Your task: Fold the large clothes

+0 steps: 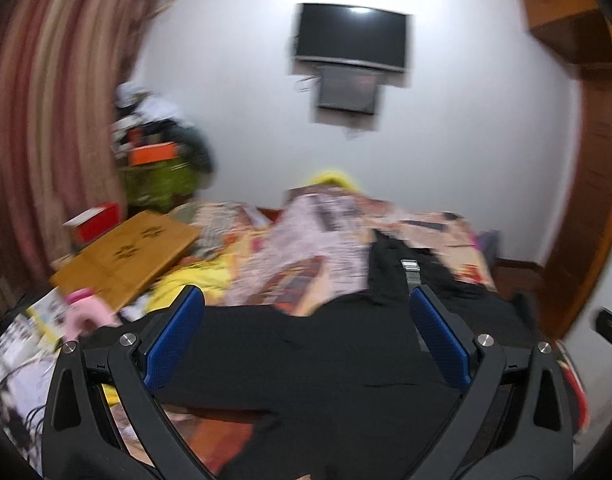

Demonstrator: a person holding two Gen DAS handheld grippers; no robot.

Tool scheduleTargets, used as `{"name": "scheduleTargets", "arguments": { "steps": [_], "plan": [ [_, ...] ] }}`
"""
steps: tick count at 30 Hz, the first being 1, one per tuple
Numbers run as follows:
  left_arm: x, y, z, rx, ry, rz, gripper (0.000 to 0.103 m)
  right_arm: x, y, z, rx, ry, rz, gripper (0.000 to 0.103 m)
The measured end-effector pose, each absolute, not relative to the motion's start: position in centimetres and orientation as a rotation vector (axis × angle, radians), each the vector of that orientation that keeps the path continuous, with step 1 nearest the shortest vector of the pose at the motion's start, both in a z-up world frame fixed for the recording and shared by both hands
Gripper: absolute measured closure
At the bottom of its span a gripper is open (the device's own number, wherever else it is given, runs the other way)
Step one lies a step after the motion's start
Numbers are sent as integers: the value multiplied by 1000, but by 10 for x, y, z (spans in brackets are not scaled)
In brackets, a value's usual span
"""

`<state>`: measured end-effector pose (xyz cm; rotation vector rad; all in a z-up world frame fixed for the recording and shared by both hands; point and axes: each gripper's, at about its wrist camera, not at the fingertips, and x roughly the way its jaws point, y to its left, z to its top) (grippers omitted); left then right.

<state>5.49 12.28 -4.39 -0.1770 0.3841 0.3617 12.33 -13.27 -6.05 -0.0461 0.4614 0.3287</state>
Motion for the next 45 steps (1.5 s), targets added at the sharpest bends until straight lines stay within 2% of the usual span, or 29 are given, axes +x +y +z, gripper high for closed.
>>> {"name": "scheduleTargets", "arguments": {
  "steps": [10,19,25,33,39,42,44,45],
  "plan": [
    [58,261,-116,-389,526,685,0,162,-117,-91,-71,583,314,1],
    [44,368,-222,-746,767,758,0,190,-96,-117,-69,702,307,1],
    [37,391,-279,-993,851,648,13,199,-83,-127,-75,744,326,1],
    [26,428,-322,-1248,785,607,23,204,-76,-127,-113,753,321,1],
    [33,438,-314,-1196,787,644,46,206,-79,-123,-112,749,302,1],
    [41,430,-294,-1045,817,711,66,204,-82,-121,-112,747,295,1],
    [49,421,-276,-900,839,772,90,202,-86,-117,-117,738,289,1],
    [51,418,-270,-843,848,794,91,200,-88,-115,-121,731,285,1]
  ]
}}
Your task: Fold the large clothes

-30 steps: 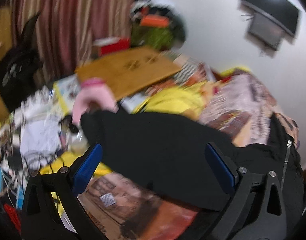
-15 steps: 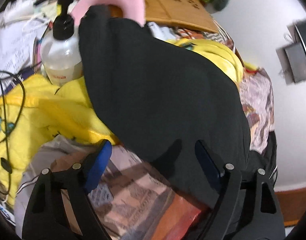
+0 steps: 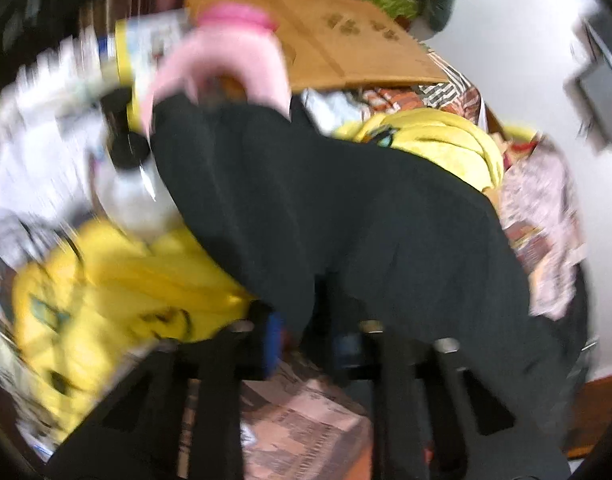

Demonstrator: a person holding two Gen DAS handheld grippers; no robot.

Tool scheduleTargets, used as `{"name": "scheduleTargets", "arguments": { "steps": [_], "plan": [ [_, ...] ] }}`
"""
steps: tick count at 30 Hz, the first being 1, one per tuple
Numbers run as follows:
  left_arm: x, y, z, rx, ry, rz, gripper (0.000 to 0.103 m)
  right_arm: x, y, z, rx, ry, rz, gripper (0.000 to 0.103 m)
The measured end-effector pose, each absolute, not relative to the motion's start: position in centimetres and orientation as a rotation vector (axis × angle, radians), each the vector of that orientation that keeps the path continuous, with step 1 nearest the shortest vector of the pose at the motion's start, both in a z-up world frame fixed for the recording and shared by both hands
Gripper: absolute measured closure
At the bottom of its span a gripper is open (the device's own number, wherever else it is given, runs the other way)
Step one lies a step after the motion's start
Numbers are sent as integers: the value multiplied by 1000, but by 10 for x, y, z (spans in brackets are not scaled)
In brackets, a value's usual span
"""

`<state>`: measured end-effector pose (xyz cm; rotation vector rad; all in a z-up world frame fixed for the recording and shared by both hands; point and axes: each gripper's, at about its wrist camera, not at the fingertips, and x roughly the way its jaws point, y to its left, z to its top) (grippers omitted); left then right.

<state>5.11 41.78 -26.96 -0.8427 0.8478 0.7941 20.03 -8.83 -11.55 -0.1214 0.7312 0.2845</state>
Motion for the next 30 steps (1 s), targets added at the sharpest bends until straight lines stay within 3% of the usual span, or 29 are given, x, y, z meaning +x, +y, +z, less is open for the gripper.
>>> {"name": "scheduleTargets", "arguments": {
  "steps": [17,24,30],
  "plan": [
    [97,353,-135,-567,651,602,101,183,-139,-98,-81,665,230,1],
    [152,280,-75,-458,578,413,101,185,-156,-97,-94,640,240,1],
    [205,195,-55,-351,579,230,101,196,-175,-99,-88,632,239,1]
  ]
}}
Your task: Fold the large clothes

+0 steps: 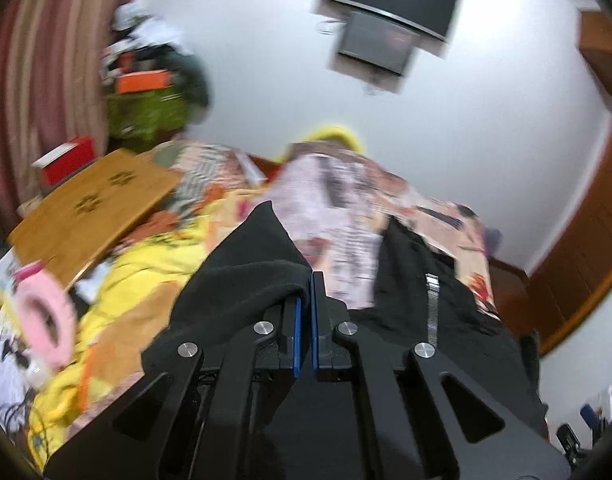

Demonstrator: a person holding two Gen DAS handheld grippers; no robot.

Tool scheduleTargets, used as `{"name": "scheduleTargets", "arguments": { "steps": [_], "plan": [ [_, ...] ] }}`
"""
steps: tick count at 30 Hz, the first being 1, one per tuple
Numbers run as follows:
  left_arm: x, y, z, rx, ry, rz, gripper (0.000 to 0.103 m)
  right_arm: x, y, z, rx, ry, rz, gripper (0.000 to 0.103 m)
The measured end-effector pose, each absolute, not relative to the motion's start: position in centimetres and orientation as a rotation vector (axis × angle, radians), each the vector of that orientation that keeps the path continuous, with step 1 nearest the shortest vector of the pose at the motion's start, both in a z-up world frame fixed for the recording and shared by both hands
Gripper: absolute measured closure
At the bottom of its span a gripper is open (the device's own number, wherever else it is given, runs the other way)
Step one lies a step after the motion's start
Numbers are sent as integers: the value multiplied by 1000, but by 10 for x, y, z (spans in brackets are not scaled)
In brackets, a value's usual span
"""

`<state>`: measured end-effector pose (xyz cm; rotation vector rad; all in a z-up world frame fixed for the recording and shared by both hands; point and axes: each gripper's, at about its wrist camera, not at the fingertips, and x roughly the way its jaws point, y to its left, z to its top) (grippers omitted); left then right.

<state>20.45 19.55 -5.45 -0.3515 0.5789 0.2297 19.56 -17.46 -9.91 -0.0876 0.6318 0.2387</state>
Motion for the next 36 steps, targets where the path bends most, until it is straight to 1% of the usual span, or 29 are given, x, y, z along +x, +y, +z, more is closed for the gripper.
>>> {"name": "scheduleTargets", "arguments": {
  "steps": [5,11,16,21,24,25,27,28,29,33,35,36],
  "plan": [
    [235,129,-72,-313,647,73,101,200,-190,-107,-69,659,242,1],
    [262,50,-120,-277,810,-98,101,201,-202,-117,-90,682,231,1],
    [266,-11,-164,-165,951,-185,101,201,-209,-119,-100,691,221,1],
    [260,-38,-201,-98,1071,-211,99,205,-211,-121,-102,710,228,1],
    [252,-43,-209,-53,1079,-208,94,204,-208,-122,-117,718,230,1],
    [249,-43,-208,-35,1073,-208,91,204,-207,-122,-122,719,231,1],
    [242,-44,-207,7,1077,-208,77,202,-204,-121,-130,717,235,1],
    [236,-43,-204,29,1073,-203,66,201,-202,-119,-135,715,241,1],
    [231,-41,-201,38,1058,-202,60,201,-200,-117,-138,712,245,1],
    [210,-16,-180,56,1001,-183,51,200,-189,-110,-152,682,267,1],
    [205,-1,-166,63,957,-143,40,202,-181,-107,-160,675,284,1],
    [200,9,-156,65,928,-120,38,203,-175,-105,-170,672,296,1]
  ]
}}
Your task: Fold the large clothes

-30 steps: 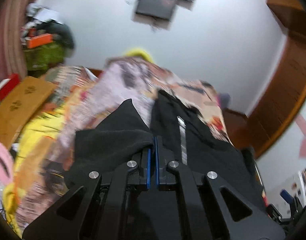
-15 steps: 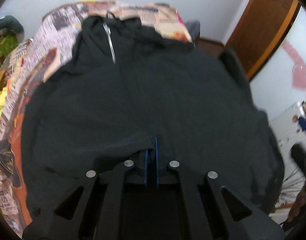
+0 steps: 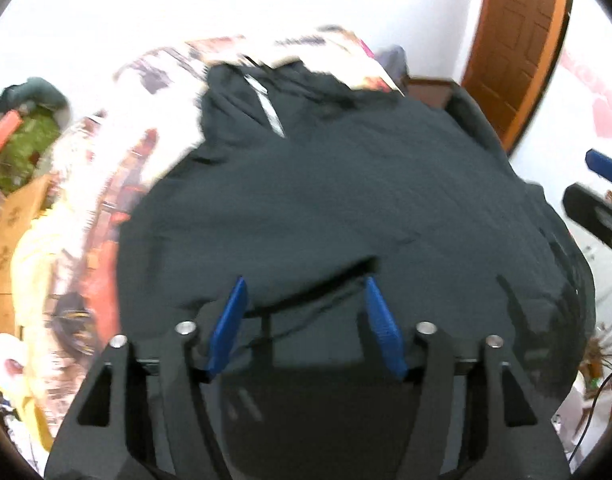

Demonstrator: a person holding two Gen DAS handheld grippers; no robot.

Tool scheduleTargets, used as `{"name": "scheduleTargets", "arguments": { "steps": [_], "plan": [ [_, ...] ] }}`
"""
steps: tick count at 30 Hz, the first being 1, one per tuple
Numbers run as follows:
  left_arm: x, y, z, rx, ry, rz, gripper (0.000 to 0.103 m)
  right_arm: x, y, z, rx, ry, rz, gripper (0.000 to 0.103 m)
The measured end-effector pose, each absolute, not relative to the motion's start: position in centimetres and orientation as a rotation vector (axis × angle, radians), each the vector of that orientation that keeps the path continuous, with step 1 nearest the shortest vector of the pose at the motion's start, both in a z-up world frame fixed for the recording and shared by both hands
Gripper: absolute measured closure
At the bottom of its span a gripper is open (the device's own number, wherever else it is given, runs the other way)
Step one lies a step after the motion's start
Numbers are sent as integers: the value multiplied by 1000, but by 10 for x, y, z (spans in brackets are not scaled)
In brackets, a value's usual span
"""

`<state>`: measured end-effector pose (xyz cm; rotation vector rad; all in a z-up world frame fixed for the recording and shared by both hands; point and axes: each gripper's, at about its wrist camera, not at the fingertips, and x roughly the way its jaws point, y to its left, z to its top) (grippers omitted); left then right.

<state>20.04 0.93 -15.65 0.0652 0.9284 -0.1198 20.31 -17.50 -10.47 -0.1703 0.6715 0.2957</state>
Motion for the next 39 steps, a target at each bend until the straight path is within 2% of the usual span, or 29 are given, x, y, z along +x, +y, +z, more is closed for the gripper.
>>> {"name": "scheduleTargets", "arguments": {
  "steps": [7,15,20,27,32,34,39],
  "plan": [
    [182,90,-121,-17,827,25,25,213,-123,-104,-257,662,405,1],
    [169,161,-133,-41,839,166,24,222,-40,-130,-427,721,584,1],
    [164,184,-155,-60,887,192,24,226,9,-167,-516,828,701,4],
    [167,194,-179,-90,926,192,24,237,47,-206,-632,928,731,22],
    [170,192,-187,-85,937,190,24,247,52,-225,-654,976,733,27],
    [171,192,-188,-87,941,189,24,251,48,-224,-620,996,752,33],
    [172,191,-188,-92,941,186,24,258,37,-214,-558,1016,753,74]
  ]
}}
